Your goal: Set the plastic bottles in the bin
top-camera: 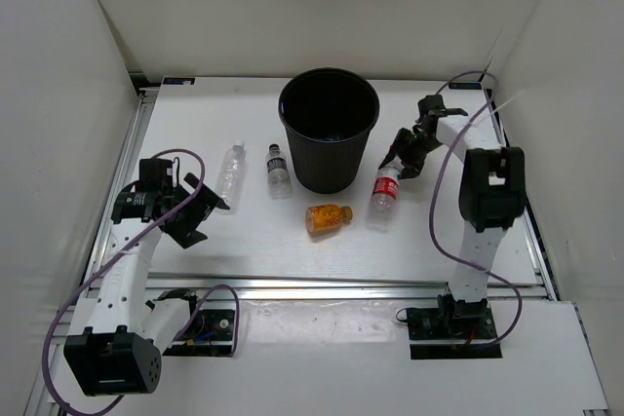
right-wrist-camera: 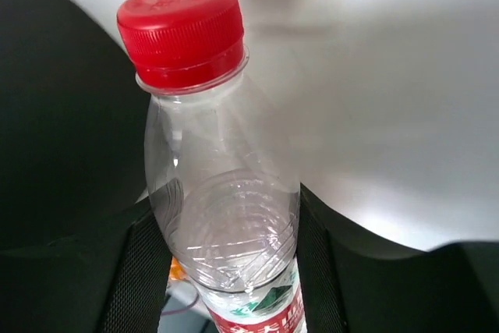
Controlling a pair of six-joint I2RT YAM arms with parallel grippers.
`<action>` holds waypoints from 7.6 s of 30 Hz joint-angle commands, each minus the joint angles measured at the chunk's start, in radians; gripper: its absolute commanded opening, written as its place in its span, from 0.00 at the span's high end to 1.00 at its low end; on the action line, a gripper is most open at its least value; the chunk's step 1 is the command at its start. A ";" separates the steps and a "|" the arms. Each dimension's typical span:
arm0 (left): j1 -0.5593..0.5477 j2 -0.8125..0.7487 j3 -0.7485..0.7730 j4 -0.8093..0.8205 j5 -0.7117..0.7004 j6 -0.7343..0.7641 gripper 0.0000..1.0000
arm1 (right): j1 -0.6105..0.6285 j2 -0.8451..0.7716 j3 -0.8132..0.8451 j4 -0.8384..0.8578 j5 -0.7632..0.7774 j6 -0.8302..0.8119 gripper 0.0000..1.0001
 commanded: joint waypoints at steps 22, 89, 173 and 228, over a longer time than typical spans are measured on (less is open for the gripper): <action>-0.005 -0.008 0.105 -0.028 -0.074 0.065 0.00 | 0.281 -0.180 0.808 0.003 0.304 0.072 0.18; -0.568 0.967 1.394 0.262 -0.494 0.157 0.32 | 0.133 -0.846 0.058 -0.112 0.153 0.015 0.00; -0.342 0.881 1.359 0.345 -0.103 0.238 0.58 | -0.007 -1.013 -0.327 -0.066 -0.084 0.084 0.00; -0.341 -0.089 0.627 -0.227 -0.471 0.109 0.00 | 0.367 -0.345 -0.683 0.606 -0.221 1.039 0.00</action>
